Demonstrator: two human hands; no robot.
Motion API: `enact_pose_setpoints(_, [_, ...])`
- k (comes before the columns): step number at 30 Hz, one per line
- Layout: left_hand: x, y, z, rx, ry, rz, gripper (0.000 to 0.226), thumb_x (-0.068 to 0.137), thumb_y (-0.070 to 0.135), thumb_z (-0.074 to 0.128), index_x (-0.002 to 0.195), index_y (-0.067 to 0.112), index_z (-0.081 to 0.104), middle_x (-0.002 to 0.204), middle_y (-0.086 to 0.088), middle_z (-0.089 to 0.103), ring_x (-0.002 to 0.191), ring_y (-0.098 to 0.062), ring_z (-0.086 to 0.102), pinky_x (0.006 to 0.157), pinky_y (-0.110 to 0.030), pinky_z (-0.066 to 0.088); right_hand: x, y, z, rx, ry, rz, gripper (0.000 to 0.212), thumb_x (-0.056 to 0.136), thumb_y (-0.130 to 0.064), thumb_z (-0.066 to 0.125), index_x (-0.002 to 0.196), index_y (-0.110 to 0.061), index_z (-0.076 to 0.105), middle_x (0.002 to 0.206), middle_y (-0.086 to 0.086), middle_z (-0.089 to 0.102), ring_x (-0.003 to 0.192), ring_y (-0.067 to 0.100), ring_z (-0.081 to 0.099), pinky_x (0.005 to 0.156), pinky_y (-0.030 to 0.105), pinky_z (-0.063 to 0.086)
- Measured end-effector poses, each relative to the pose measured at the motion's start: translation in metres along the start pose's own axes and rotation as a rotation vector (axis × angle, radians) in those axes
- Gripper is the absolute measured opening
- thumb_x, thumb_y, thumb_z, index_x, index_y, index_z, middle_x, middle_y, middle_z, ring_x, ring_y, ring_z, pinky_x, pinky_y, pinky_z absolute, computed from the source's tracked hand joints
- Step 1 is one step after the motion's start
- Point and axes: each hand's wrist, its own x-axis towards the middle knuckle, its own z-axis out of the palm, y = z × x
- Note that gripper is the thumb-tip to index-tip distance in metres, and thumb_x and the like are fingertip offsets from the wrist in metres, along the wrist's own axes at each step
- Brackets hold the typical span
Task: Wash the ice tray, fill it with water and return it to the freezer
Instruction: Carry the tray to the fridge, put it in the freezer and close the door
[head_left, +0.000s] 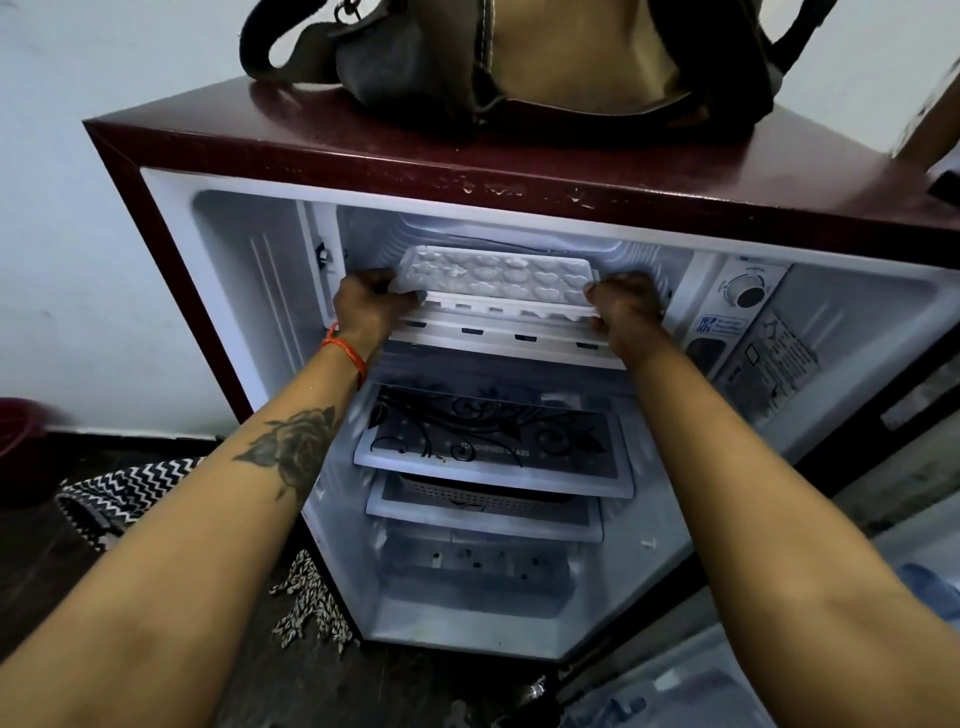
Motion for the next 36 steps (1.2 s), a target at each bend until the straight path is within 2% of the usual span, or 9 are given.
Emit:
enact_pose_setpoints(3, [-0.001, -0.001, 0.004, 0.044, -0.002, 0.009, 0.065, 0.061, 0.016, 0.086, 0.118, -0.002, 0.06, 0.118, -0.018, 0.064, 0.108, -0.031, 0.062, 0.093, -0.045, 0.051, 0.001, 0.0, 0.001, 0.0, -0.009, 0.012, 0.028, 0.081, -0.011, 0.067, 0.058, -0.014, 0.051, 0.06, 0.0, 0.054, 0.056, 0.019, 0.057, 0.07, 0.049, 0.056])
enact_pose_setpoints(9, [-0.011, 0.005, 0.007, 0.151, -0.003, 0.056, 0.06, 0.074, 0.018, 0.079, 0.126, -0.001, 0.055, 0.127, -0.015, 0.059, 0.12, -0.025, 0.054, 0.105, -0.03, 0.04, -0.007, 0.0, 0.001, 0.003, -0.009, 0.01, 0.034, 0.087, -0.008, 0.066, 0.059, -0.016, 0.048, 0.066, -0.001, 0.051, 0.057, 0.01, 0.052, 0.053, 0.028, 0.051])
enact_pose_setpoints(13, [-0.025, 0.005, 0.009, 0.18, 0.024, 0.081, 0.06, 0.079, 0.026, 0.074, 0.13, 0.006, 0.052, 0.127, -0.014, 0.059, 0.12, -0.025, 0.053, 0.099, -0.023, 0.04, -0.016, 0.001, -0.002, -0.054, 0.038, -0.056, 0.031, 0.085, -0.014, 0.066, 0.057, -0.016, 0.052, 0.08, 0.01, 0.062, 0.074, 0.025, 0.064, 0.075, 0.044, 0.057])
enact_pose_setpoints(15, [-0.038, 0.004, 0.008, 0.201, 0.051, 0.12, 0.059, 0.082, 0.026, 0.072, 0.132, 0.007, 0.049, 0.124, -0.015, 0.06, 0.117, -0.025, 0.055, 0.088, -0.016, 0.039, -0.027, 0.0, -0.004, -0.191, 0.069, -0.113, 0.02, 0.086, -0.021, 0.064, 0.07, -0.01, 0.062, 0.096, 0.015, 0.067, 0.097, 0.031, 0.064, 0.09, 0.039, 0.051])
enact_pose_setpoints(16, [-0.044, 0.001, 0.007, 0.178, 0.053, 0.143, 0.058, 0.082, 0.024, 0.071, 0.132, 0.006, 0.048, 0.124, -0.015, 0.06, 0.115, -0.024, 0.057, 0.085, -0.014, 0.04, -0.034, -0.001, -0.006, -0.277, 0.074, -0.129, 0.02, 0.089, -0.025, 0.06, 0.087, -0.005, 0.066, 0.108, 0.015, 0.067, 0.107, 0.03, 0.06, 0.093, 0.032, 0.047])
enact_pose_setpoints(18, [-0.057, -0.004, 0.005, 0.152, 0.054, 0.174, 0.058, 0.082, 0.025, 0.071, 0.132, 0.007, 0.049, 0.123, -0.014, 0.061, 0.109, -0.021, 0.06, 0.087, -0.02, 0.045, -0.048, -0.002, -0.008, -0.42, 0.049, -0.158, 0.038, 0.095, -0.03, 0.053, 0.121, -0.002, 0.059, 0.127, 0.013, 0.06, 0.119, 0.029, 0.053, 0.094, 0.027, 0.04])
enact_pose_setpoints(20, [-0.071, -0.008, 0.003, 0.171, 0.031, 0.189, 0.056, 0.082, 0.027, 0.07, 0.131, 0.009, 0.05, 0.121, -0.013, 0.062, 0.109, -0.022, 0.06, 0.092, -0.028, 0.048, -0.064, -0.001, -0.009, -0.484, 0.034, -0.213, 0.047, 0.097, -0.033, 0.049, 0.134, -0.004, 0.048, 0.136, 0.015, 0.053, 0.124, 0.029, 0.05, 0.096, 0.028, 0.04])
enact_pose_setpoints(28, [-0.135, -0.008, -0.013, 0.205, -0.104, 0.273, 0.056, 0.085, 0.032, 0.066, 0.135, 0.014, 0.049, 0.139, -0.009, 0.051, 0.127, -0.024, 0.047, 0.103, -0.041, 0.042, -0.146, 0.018, -0.014, -0.61, 0.041, -0.532, 0.049, 0.098, -0.029, 0.046, 0.139, -0.004, 0.04, 0.14, 0.017, 0.046, 0.128, 0.033, 0.041, 0.103, 0.035, 0.036])
enact_pose_setpoints(36, [-0.214, -0.025, -0.042, 0.214, -0.228, 0.331, 0.053, 0.086, 0.031, 0.065, 0.134, 0.015, 0.05, 0.144, -0.005, 0.044, 0.131, -0.02, 0.043, 0.105, -0.044, 0.041, -0.241, 0.049, -0.028, -0.573, 0.065, -0.54, 0.05, 0.099, -0.035, 0.039, 0.14, -0.008, 0.042, 0.146, 0.011, 0.041, 0.137, 0.027, 0.031, 0.112, 0.034, 0.024])
